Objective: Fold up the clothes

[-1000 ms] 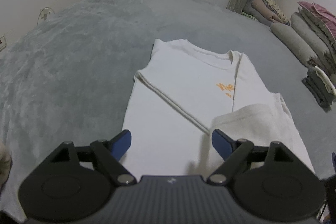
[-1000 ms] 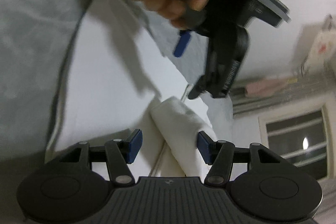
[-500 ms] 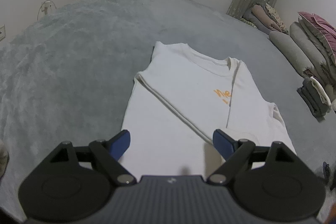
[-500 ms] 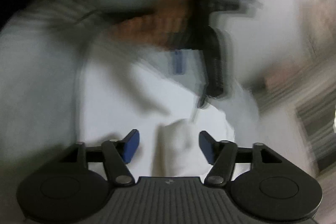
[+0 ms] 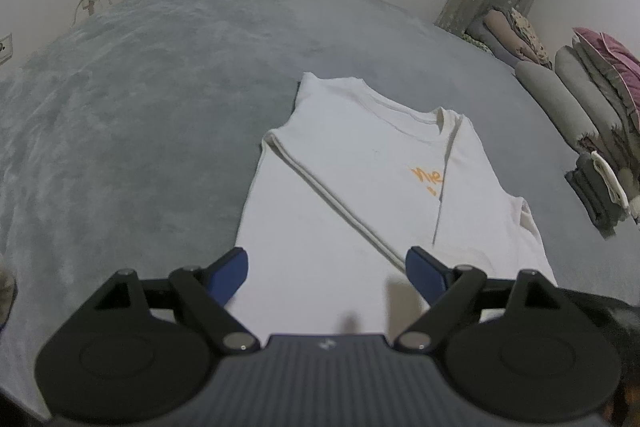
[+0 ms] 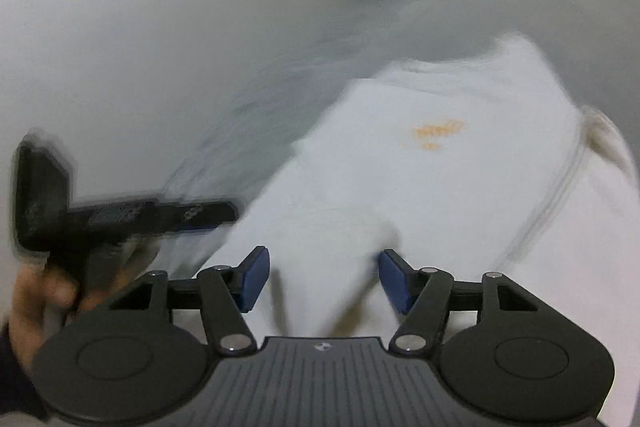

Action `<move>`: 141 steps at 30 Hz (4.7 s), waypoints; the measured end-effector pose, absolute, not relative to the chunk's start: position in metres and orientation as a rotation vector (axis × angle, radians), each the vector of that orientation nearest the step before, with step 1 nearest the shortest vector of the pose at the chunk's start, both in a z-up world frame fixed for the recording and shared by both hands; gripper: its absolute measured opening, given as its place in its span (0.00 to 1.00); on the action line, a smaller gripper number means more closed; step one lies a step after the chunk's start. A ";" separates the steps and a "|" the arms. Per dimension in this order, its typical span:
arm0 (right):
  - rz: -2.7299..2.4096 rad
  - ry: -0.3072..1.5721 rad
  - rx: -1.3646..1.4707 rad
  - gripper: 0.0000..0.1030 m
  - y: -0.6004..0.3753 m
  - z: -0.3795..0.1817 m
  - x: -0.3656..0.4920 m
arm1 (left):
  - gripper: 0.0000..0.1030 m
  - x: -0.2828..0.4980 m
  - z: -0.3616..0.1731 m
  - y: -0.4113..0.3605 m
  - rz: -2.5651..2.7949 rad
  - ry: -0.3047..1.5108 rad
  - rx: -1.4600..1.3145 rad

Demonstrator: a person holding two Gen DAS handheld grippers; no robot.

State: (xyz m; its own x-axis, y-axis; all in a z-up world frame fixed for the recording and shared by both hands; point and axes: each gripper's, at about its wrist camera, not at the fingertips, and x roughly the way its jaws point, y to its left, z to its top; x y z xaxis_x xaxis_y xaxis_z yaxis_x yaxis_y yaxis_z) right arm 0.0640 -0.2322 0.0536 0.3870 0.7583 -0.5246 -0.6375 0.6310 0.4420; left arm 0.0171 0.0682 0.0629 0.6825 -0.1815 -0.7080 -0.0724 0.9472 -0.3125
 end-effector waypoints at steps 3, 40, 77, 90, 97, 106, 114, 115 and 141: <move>1.183 0.636 -0.052 0.59 -0.214 0.073 0.014 | 0.84 0.018 0.065 0.074 -0.055 0.814 -0.351; 0.232 0.648 1.060 0.06 -0.389 -0.008 0.194 | 0.76 0.044 0.037 0.061 -0.093 0.904 -0.288; 0.157 0.776 -0.111 0.04 -0.252 0.050 0.337 | 0.81 0.048 0.034 0.068 -0.097 0.912 -0.320; 0.071 0.634 0.085 0.27 -0.302 0.050 0.317 | 0.69 0.042 0.033 0.060 -0.150 0.929 -0.261; 0.234 0.673 -0.052 0.19 -0.283 0.045 0.292 | 0.52 0.038 0.035 0.056 -0.171 0.920 -0.244; 0.195 0.626 -0.079 0.18 -0.292 0.058 0.260 | 0.72 0.028 0.039 0.050 -0.300 0.931 -0.290; 0.117 0.798 -0.059 0.19 -0.321 0.057 0.186 | 0.71 0.018 0.033 0.037 -0.377 0.952 -0.304; 0.139 0.811 -0.044 0.19 -0.321 0.061 0.174 | 0.67 0.017 0.033 0.034 -0.389 0.952 -0.303; 0.840 0.558 -0.700 0.16 -0.161 0.049 -0.052 | 0.10 0.006 0.023 0.027 -0.440 1.007 -0.356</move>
